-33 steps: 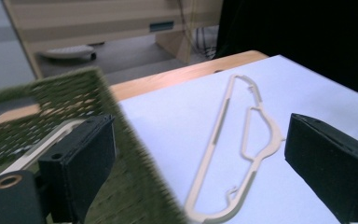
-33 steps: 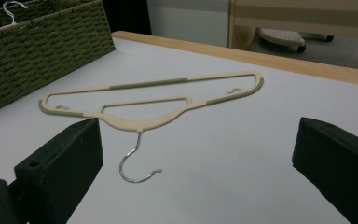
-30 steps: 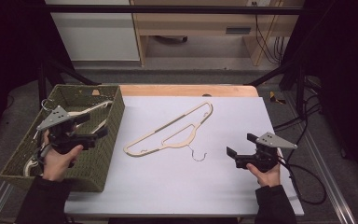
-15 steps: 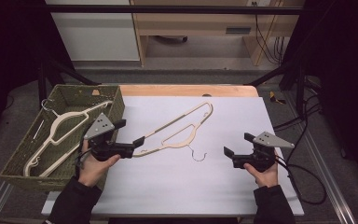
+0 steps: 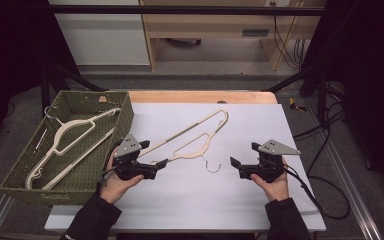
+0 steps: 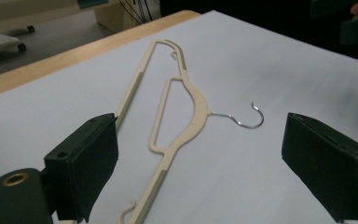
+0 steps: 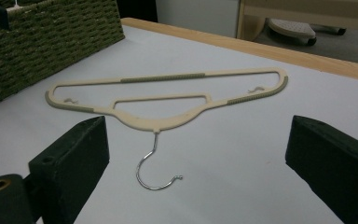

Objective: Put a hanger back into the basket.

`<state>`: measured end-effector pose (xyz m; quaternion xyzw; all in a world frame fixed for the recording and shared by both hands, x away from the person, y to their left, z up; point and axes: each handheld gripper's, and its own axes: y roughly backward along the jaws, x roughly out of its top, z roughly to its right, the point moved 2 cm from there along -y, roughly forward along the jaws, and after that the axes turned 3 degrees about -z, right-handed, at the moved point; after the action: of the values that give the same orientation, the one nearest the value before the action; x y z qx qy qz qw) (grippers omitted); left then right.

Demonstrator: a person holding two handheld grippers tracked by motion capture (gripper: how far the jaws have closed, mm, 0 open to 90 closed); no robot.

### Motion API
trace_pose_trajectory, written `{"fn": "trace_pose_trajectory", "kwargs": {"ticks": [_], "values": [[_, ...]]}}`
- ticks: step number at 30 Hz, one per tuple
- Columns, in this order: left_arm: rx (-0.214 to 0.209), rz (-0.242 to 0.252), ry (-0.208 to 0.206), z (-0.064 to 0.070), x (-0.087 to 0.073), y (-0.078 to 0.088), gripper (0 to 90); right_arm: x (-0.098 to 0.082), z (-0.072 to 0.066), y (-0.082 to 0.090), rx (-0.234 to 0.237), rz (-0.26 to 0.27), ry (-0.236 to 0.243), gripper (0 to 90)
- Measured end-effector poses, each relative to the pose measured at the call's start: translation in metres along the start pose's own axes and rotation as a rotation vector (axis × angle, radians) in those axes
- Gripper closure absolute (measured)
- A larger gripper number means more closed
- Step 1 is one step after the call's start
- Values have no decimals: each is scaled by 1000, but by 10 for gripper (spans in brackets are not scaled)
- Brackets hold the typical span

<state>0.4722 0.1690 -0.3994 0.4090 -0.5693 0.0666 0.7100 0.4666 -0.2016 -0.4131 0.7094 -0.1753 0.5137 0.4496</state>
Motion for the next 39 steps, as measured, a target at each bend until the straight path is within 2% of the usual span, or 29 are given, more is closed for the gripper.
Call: {"fn": "trace_pose_trajectory", "kwargs": {"ticks": [2, 4, 7, 8, 10, 11, 12, 14, 18, 19, 21, 23, 26, 28, 30, 33, 34, 35, 37, 38, 39], "values": [[-7, -12, -10, 0, -2, -2, 106, 1, -1, -2, -3, -2, 3, 81], [-12, -19, 1, 1, -6, -5, 110, 4, -7, -11, 2, -9, -7, 86], [-17, -34, 8, 0, -11, -7, 110, 6, -10, -16, 9, -15, 2, 85], [-11, -42, 10, -1, -12, -8, 108, 8, -15, -24, 18, -27, 4, 96], [-2, -51, 13, -3, -12, -8, 107, 8, -17, -27, 24, -31, 7, 106], [-9, -48, 24, -5, -13, -7, 108, 10, -21, -35, 34, -49, 18, 124], [-9, -48, 24, -5, -13, -7, 110, 10, -21, -35, 34, -49, 18, 124], [-8, -47, 27, -6, -15, -8, 111, 11, -29, -52, 32, -87, 41, 163], [-7, -48, 23, -7, -15, -8, 113, 12, -34, -65, 32, -110, 47, 201], [-10, -46, 24, -8, -15, -8, 117, 12, -36, -74, 27, -120, 44, 237], [-10, -48, 25, -8, -16, -9, 120, 11, -36, -78, 18, -128, 54, 258], [-11, -50, 26, -8, -16, -10, 121, 9, -37, -91, -1, -156, 43, 335], [-21, -52, 26, -7, -17, -12, 121, 6, -37, -100, -2, -178, 39, 380], [-19, -53, 23, -7, -17, -12, 124, 1, -36, -110, 10, -203, 33, 462], [-18, -54, 26, -8, -18, -12, 125, -3, -36, -116, 1, -237, 18, 506], [-19, -51, 22, -8, -18, -12, 128, -6, -34, -120, 2, -249, 38, 552], [-22, -47, 22, -7, -18, -12, 129, -7, -35, -122, 8, -263, 6, 576], [-23, -47, 20, -7, -18, -12, 133, -11, -34, -127, 9, -274, 29, 614], [-19, -49, 20, -7, -18, -13, 133, -13, -34, -128, 13, -277, 34, 628], [-19, -52, 22, -8, -18, -13, 134, -15, -35, -131, 10, -295, 20, 654], [-19, -52, 22, -8, -18, -13, 135, -17, -34, -133, 18, -294, 38, 658]]}}
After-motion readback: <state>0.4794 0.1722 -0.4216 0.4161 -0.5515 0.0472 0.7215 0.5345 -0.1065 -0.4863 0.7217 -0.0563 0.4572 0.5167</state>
